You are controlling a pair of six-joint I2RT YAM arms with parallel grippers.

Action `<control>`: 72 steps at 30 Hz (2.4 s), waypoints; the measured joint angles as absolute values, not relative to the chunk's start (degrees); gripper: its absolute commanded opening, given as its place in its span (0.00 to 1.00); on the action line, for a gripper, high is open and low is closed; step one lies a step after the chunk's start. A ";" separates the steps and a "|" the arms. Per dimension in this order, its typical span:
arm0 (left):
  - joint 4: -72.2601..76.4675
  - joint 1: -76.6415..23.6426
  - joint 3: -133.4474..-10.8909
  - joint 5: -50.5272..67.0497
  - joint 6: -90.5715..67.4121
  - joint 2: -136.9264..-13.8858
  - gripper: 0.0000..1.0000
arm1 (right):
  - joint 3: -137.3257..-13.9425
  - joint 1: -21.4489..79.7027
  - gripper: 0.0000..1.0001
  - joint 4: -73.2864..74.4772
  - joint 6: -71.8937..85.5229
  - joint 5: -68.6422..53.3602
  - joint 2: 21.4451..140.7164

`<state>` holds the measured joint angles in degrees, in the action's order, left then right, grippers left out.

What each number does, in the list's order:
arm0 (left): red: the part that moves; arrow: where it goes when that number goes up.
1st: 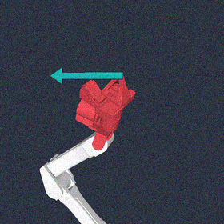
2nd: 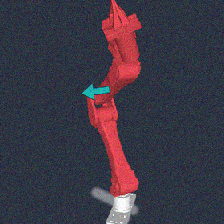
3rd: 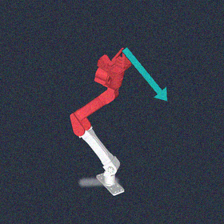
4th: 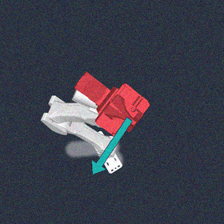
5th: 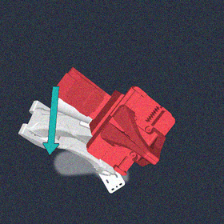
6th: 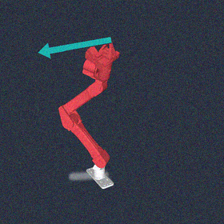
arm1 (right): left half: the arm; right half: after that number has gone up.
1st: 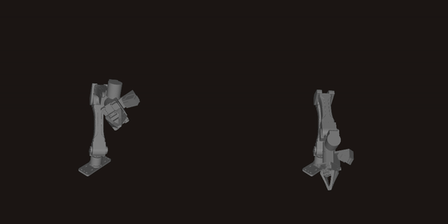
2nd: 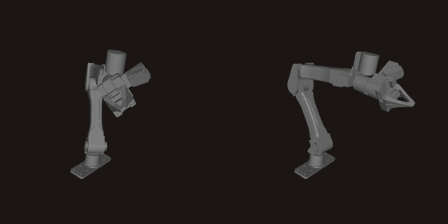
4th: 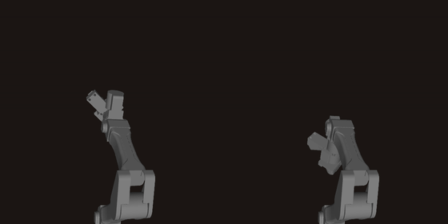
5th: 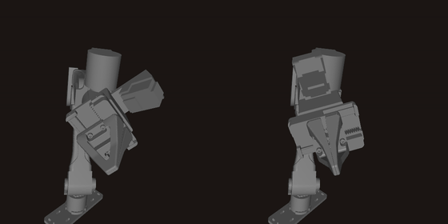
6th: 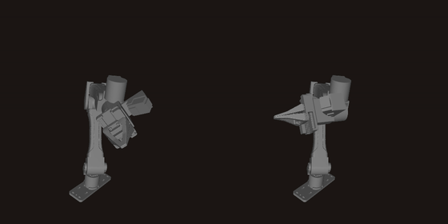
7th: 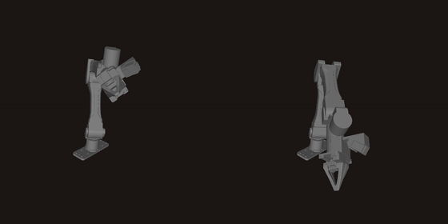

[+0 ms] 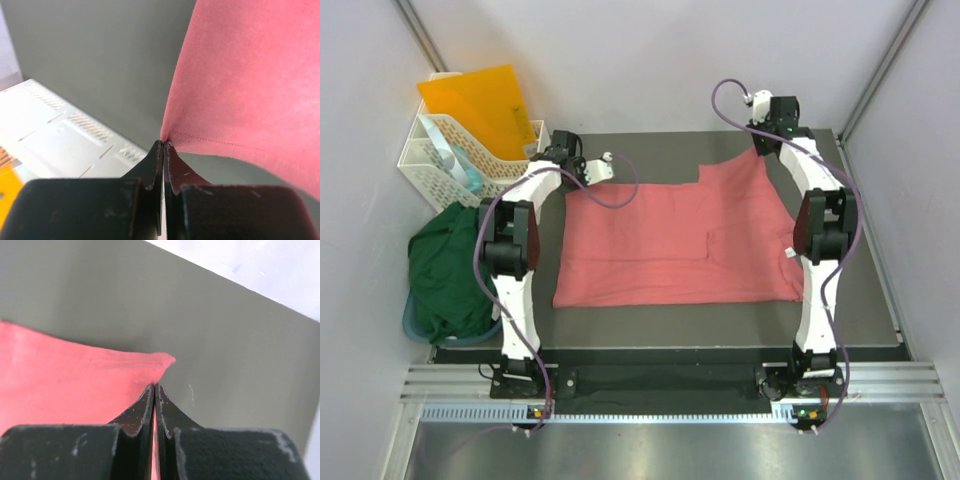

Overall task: Fold and stack the t-shirts
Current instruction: Grap the side of the flattened tshirt furthest away from the robot with both arms, then fold the other side of the tshirt into a rectangle

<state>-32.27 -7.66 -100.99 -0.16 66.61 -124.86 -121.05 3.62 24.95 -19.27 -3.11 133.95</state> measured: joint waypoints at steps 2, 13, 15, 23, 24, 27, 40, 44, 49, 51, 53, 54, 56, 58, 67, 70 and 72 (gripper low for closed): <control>-32.69 -7.66 -100.44 -0.54 67.37 -123.57 0.00 | -119.07 3.60 0.00 25.56 -21.02 -3.33 131.55; -34.61 -7.60 -92.36 -0.97 70.78 -114.69 0.00 | -100.71 2.59 0.00 28.91 -30.74 -3.77 113.32; -34.89 -7.55 -91.13 -0.97 71.16 -113.99 0.00 | -97.76 2.15 0.00 29.45 -32.42 -3.97 111.04; -37.60 -7.33 -87.81 -0.51 72.90 -111.72 0.00 | -88.86 1.26 0.00 33.54 -38.85 -4.19 105.08; -37.93 -7.27 -87.53 -0.40 73.19 -111.33 0.00 | -88.25 1.08 0.00 33.82 -39.40 -4.21 104.55; -39.31 -7.03 -86.83 0.01 73.95 -109.62 0.00 | -85.71 0.23 0.00 34.70 -41.06 -4.32 102.26; -48.80 -6.90 -85.54 3.31 76.55 -102.98 0.00 | -78.91 -0.62 0.00 40.58 -48.16 -4.58 94.78; -52.42 -6.90 -84.49 3.81 77.56 -102.83 0.00 | -77.30 -0.62 0.00 42.96 -50.85 -4.75 93.25; -57.58 -6.90 -82.72 4.69 78.67 -102.45 0.00 | -75.24 -0.62 0.00 45.80 -54.08 -4.84 91.48; -58.92 -6.90 -82.00 5.02 79.13 -101.91 0.00 | -74.39 -0.62 0.00 47.27 -55.33 -4.82 90.61; -59.83 -6.90 -81.19 5.13 79.55 -101.16 0.00 | -73.71 -0.62 0.00 48.80 -56.62 -4.82 89.49; -60.27 -6.90 -80.73 5.15 79.72 -100.68 0.00 | -73.43 -0.62 0.00 49.30 -57.14 -4.82 88.95; -61.23 -6.90 -79.99 5.15 79.96 -99.85 0.00 | -72.93 -0.62 0.00 50.28 -58.39 -4.80 87.83; -61.98 -6.90 -79.68 5.23 80.14 -99.39 0.00 | -72.36 -0.62 0.00 51.03 -59.33 -4.80 86.85; -64.77 -6.90 -79.02 5.89 80.71 -99.02 0.00 | -67.51 -0.62 0.00 53.60 -62.74 -4.54 83.81; -65.93 -6.90 -78.96 6.46 80.73 -99.02 0.00 | -65.93 -0.62 0.00 53.87 -63.33 -4.36 83.40; -67.00 -6.90 -78.96 6.68 80.75 -99.02 0.00 | -64.97 -0.62 0.00 54.04 -63.59 -4.25 83.18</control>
